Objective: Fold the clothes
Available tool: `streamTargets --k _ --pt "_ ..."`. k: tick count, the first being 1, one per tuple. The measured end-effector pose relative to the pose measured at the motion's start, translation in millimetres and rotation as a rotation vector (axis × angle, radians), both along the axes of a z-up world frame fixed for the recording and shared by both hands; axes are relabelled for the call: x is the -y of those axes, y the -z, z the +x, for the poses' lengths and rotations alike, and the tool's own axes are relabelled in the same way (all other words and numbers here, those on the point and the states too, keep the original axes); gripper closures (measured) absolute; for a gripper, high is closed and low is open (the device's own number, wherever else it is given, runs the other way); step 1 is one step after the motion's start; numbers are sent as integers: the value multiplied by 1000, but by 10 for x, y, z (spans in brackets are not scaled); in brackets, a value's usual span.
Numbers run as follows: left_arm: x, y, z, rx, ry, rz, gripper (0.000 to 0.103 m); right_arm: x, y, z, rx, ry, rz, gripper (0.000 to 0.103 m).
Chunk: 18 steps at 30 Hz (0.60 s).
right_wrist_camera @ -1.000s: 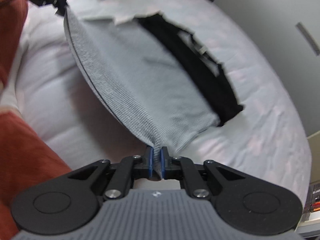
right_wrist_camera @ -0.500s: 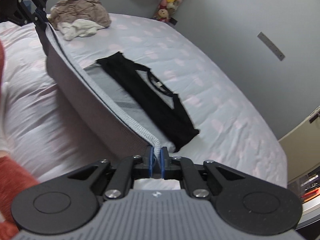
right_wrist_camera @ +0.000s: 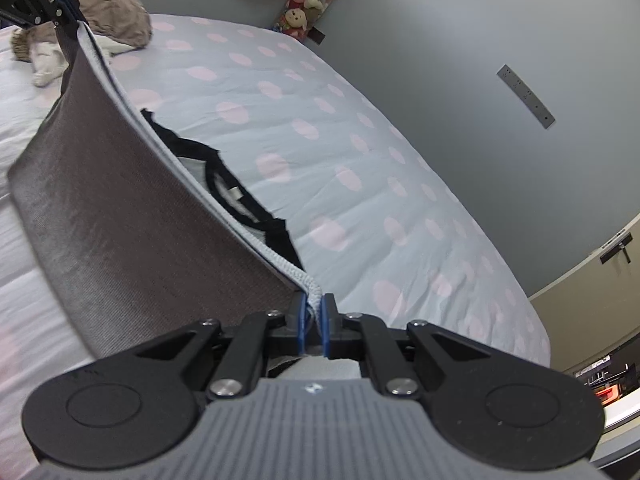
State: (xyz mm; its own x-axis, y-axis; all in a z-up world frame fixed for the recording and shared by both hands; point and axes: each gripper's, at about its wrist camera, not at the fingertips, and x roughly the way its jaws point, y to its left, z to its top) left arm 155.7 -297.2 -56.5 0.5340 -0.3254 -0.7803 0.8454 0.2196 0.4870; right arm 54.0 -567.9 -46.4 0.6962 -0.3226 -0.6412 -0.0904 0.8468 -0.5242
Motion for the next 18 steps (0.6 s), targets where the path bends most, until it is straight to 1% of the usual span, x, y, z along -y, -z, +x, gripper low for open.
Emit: streamTargets --k 4,7,10,12,15,18 --pt "272 210 445 -25 -27 9 101 244 216 500 -20 14 10 94" --pt "469 444 743 -33 -30 19 101 428 448 854 -40 41 22 94" --pt "632 721 1029 -62 -51 25 101 608 696 1145 -56 73 63 94" --pt "708 897 1203 -95 -72 25 101 701 875 1316 -71 90 94 94" --pt "761 1114 1398 -145 -99 6 101 799 1129 1515 -94 108 125 94" --pt "766 1260 1528 -179 -115 -23 100 858 1311 1620 -101 119 150 94"
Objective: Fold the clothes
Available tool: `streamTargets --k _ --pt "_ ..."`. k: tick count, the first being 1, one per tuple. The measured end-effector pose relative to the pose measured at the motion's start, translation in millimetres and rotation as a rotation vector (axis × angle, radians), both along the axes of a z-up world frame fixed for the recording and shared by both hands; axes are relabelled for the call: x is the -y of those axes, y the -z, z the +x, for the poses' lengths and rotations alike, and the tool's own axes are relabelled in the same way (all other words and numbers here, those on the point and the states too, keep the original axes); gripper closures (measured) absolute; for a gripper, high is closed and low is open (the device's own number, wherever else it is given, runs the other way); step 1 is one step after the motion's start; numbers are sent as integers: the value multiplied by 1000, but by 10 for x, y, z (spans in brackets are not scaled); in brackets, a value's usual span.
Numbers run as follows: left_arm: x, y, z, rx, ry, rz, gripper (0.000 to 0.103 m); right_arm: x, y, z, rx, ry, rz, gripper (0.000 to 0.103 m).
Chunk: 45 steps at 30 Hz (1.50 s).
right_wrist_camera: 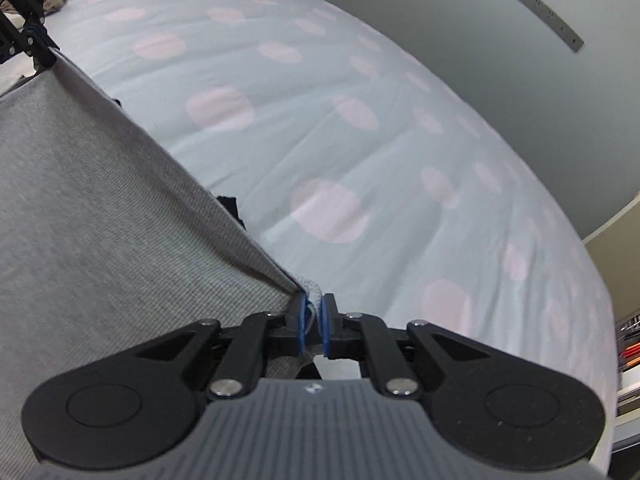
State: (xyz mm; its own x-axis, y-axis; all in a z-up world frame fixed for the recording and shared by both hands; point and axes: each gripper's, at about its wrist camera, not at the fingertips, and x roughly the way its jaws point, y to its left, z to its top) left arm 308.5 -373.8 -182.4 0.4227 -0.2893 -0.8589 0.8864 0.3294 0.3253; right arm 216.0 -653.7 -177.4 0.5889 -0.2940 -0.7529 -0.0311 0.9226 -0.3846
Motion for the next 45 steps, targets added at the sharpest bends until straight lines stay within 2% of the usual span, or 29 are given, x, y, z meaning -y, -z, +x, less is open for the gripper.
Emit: streamTargets --k 4,6,9,11,14,16,18,22,23,24,28,31,34,38,40,43,45 --pt "-80 93 74 -13 -45 -44 87 53 119 32 7 23 36 91" --pt "-147 99 83 -6 -75 -65 86 88 139 21 11 46 41 81" --pt "-236 48 134 12 -139 -80 79 179 96 -20 25 113 45 75" --pt "-315 -41 134 19 -183 -94 79 278 7 -92 46 180 84 74" --pt "-451 -197 101 16 -245 -126 78 431 -164 -242 80 274 197 73" --pt "-556 -320 39 -10 -280 -162 77 520 -273 -358 101 334 277 70" --pt "-636 -423 -63 -38 -312 -201 71 555 -337 -511 110 381 364 59" --pt "-792 -530 -320 -97 -370 -261 63 535 -388 -808 111 450 520 53" --pt "-835 -544 -386 -116 -387 -278 63 513 -379 -868 110 461 551 44" --pt "-880 -538 -443 -141 -404 -299 62 486 -359 -918 108 469 578 38" --pt "-1080 -429 -630 -236 -475 -393 59 400 -233 -1087 92 499 617 33" --pt "-1196 -290 -735 -229 -543 -408 59 432 -77 -1152 78 538 653 32" --pt "-1331 -142 -772 -255 -617 -448 59 517 76 -1188 72 583 698 32" --pt "-1404 3 -737 -278 -652 -435 59 595 205 -1171 101 611 761 31" --pt "-1415 22 -714 -278 -653 -444 59 574 232 -1121 110 610 755 32" --pt "-1435 51 -676 -287 -656 -466 59 507 238 -1036 114 604 732 50" --pt "-1431 76 -644 -300 -655 -474 59 449 224 -978 113 597 715 75"
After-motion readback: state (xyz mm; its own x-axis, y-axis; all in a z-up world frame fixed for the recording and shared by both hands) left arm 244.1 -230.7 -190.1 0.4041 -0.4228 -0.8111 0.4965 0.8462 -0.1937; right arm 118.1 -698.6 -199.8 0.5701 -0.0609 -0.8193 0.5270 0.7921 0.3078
